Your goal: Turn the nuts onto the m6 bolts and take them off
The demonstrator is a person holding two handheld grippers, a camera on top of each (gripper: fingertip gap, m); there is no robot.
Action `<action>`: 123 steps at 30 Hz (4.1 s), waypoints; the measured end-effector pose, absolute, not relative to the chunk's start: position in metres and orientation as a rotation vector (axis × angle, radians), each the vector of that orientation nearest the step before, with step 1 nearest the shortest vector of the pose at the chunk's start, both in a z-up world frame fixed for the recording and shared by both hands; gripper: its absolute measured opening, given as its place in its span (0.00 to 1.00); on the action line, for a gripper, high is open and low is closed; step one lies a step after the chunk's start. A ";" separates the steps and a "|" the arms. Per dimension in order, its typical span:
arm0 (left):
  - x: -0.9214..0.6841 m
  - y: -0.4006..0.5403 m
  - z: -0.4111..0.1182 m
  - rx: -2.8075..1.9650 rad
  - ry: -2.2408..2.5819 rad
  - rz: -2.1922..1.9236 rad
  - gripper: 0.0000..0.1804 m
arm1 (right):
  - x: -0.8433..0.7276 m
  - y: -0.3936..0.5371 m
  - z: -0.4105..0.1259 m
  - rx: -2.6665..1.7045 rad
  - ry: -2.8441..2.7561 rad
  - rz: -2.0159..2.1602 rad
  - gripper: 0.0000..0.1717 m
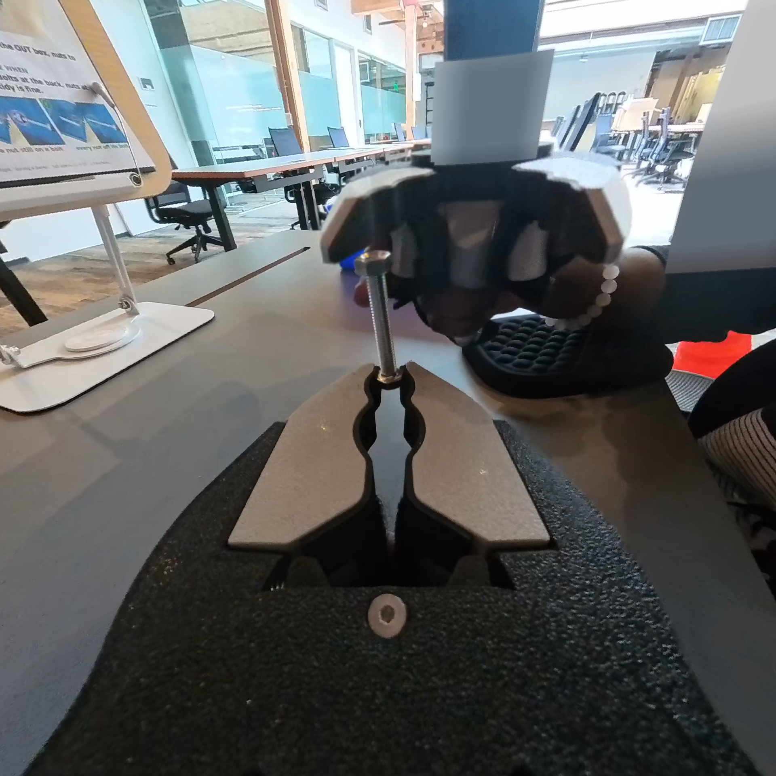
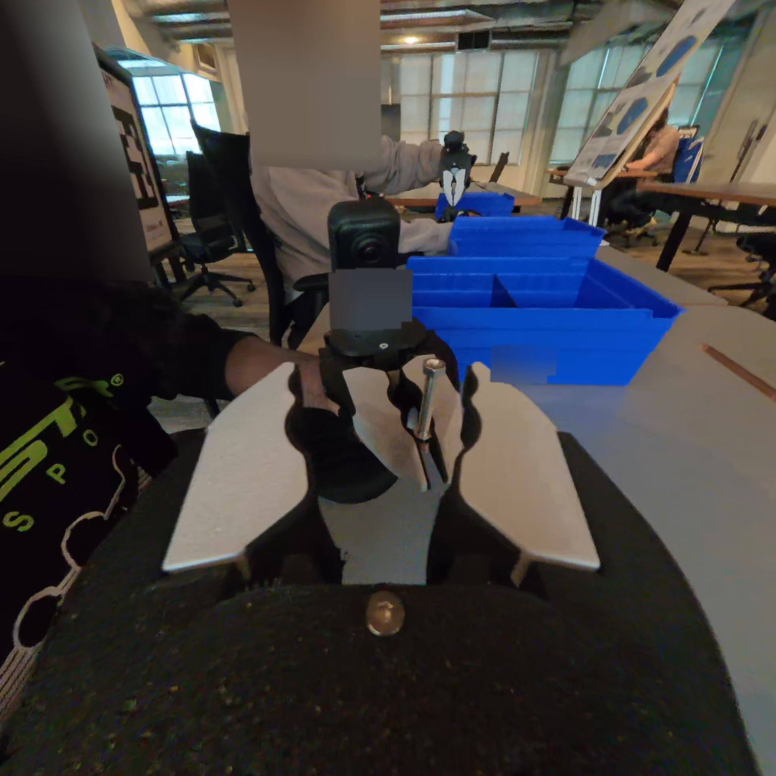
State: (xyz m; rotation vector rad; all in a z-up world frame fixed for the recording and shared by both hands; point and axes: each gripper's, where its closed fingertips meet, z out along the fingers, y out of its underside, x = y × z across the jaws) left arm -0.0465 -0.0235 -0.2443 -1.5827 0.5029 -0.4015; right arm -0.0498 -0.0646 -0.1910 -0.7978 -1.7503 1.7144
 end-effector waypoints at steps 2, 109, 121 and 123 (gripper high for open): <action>-0.047 -0.023 -0.244 -1.584 0.499 -0.398 0.04 | -0.048 -0.070 -0.195 -0.776 -1.793 1.699 0.38; -0.049 -0.022 -0.246 -1.594 0.488 -0.403 0.04 | -0.051 -0.064 -0.197 -0.775 -1.707 1.633 0.17; -0.049 -0.021 -0.246 -1.597 0.481 -0.407 0.04 | -0.048 -0.062 -0.189 -0.755 -1.666 1.646 0.11; -0.049 -0.021 -0.247 -1.599 0.487 -0.405 0.04 | -0.051 -0.058 -0.189 -0.788 -1.650 1.645 0.20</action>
